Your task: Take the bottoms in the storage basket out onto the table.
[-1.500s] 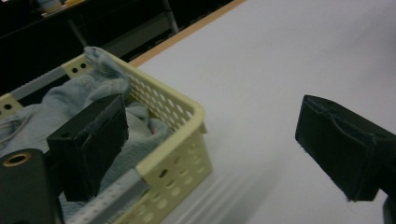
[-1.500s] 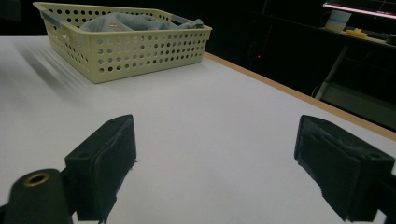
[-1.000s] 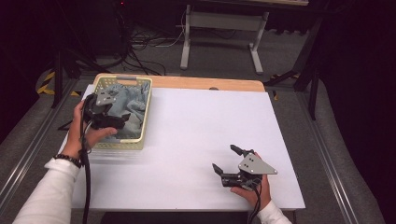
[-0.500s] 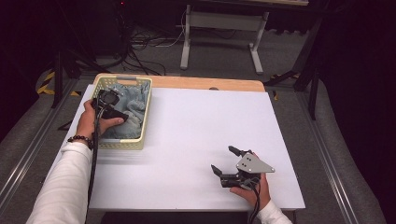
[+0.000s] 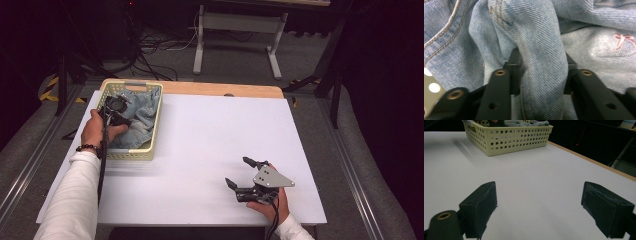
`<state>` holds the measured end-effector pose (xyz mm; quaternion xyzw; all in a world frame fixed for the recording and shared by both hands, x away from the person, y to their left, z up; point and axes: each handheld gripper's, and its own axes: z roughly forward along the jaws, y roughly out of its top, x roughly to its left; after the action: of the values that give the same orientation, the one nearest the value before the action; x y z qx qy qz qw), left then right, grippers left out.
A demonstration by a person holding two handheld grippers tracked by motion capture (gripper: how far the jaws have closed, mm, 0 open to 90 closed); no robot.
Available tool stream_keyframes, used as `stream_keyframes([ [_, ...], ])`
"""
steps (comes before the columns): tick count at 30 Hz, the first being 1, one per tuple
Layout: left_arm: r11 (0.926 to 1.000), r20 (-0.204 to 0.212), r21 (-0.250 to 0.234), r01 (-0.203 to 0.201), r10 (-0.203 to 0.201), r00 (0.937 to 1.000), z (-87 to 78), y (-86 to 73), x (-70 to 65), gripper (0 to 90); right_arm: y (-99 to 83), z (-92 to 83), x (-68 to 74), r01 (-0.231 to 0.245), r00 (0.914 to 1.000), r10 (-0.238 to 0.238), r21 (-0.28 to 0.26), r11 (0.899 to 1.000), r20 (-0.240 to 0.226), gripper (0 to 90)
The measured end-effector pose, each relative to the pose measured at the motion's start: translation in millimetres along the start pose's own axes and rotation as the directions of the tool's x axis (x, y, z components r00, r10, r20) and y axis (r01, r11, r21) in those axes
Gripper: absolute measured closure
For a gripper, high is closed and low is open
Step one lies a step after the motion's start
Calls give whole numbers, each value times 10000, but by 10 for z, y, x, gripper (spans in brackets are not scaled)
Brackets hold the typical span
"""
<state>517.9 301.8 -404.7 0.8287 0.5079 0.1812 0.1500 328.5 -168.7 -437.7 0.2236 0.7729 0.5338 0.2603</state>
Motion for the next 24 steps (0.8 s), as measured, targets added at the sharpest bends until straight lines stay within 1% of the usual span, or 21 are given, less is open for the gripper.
stream_keyframes([
  [4, 10000, 38, -54, 63, -62, 10000, -10, 3, -3, 724, -3, -4, -6, -34, 10000, 34, -10, 10000, 83, 138],
  [5, 9999, 36, -102, 49, -48, 10000, -20, 3, -2, 736, -3, -8, -2, -4, 10000, 4, 5, 10000, 95, 138],
  [6, 9994, 44, -332, 132, -131, 9999, -56, -4, 8, 747, -2, -10, 7, 41, 9999, -41, -24, 10000, 109, 138],
  [7, 9994, 44, -332, 132, -131, 9999, -56, -4, 8, 753, -2, -10, 7, 41, 9999, -41, -24, 10000, 109, 138],
  [8, 9964, 3, -745, 409, -410, 9992, -112, -26, 22, 759, 2, -12, 18, 124, 9998, -124, -17, 9999, 156, 138],
  [9, 9964, 3, -745, 409, -410, 9992, -112, -26, 22, 763, 2, -12, 18, 124, 9998, -124, -17, 9999, 156, 138],
  [10, 9875, 368, -1291, 903, -862, 9956, -175, -61, 49, 766, 8, -13, 23, 168, 9996, -167, -66, 9998, 210, 138],
  [11, 9875, 368, -1291, 903, -862, 9956, -175, -61, 49, 768, 9, -13, 24, 181, 9995, -179, -78, 9998, 269, 138],
  [12, 9828, 542, -1483, 1096, -1026, 9932, -205, -78, 59, 770, 10, -12, 22, 177, 9995, -174, -90, 9998, 280, 138],
  [13, 9770, 663, -1697, 1295, -1198, 9906, -237, -96, 64, 773, 9, -11, 18, 93, 9998, -90, -133, 9999, 194, 138],
  [14, 9700, 797, -1938, 1469, -1337, 9878, -273, -115, 73, 773, 9, -11, 18, 93, 9998, -90, -133, 9999, 194, 138],
  [15, 9622, 854, -2199, 1604, -1447, 9858, -316, -134, 77, 776, 7, -12, 13, -4, 10000, 6, -150, 9999, 98, 139],
  [16, 9585, 802, -2372, 1583, -1430, 9865, -348, -143, 73, 778, 5, -11, 9, -69, 9999, 71, -170, 9998, 93, 139],
  [17, 9508, 873, -2603, 1679, -1500, 9848, -381, -155, 72, 779, 4, -11, 5, -87, 9999, 89, -147, 9999, 129, 139],
  [18, 9396, 1009, -2907, 1809, -1579, 9823, -412, -167, 70, 778, 5, -13, 5, -77, 9999, 80, -147, 9999, 141, 139],
  [19, 9305, 1120, -3153, 1864, -1586, 9810, -435, -175, 61, 779, 6, -14, 6, -65, 9998, 68, -141, 9999, 160, 139],
  [20, 9217, 1108, -3412, 1846, -1555, 9816, -460, -182, 46, 779, 6, -14, 6, -65, 9998, 68, -141, 9999, 160, 139],
  [21, 9085, 987, -3698, 1948, -1701, 9805, -487, -191, 22, 779, 7, -20, 4, -54, 9998, 57, -140, 9999, 205, 139],
  [22, 8995, 1001, -3852, 2061, -1813, 9783, -504, -194, 12, 779, 7, -20, 4, -54, 9998, 57, -140, 9999, 205, 139],
  [23, 8827, 1046, -4175, 2157, -1891, 9764, -532, -202, -2, 781, 5, -20, -3, -85, 9997, 89, -155, 9998, 248, 139],
  [24, 8732, 1051, -4353, 2193, -1926, 9756, -549, -206, -9, 781, 3, -19, -6, -96, 9996, 100, -151, 9998, 268, 139],
])
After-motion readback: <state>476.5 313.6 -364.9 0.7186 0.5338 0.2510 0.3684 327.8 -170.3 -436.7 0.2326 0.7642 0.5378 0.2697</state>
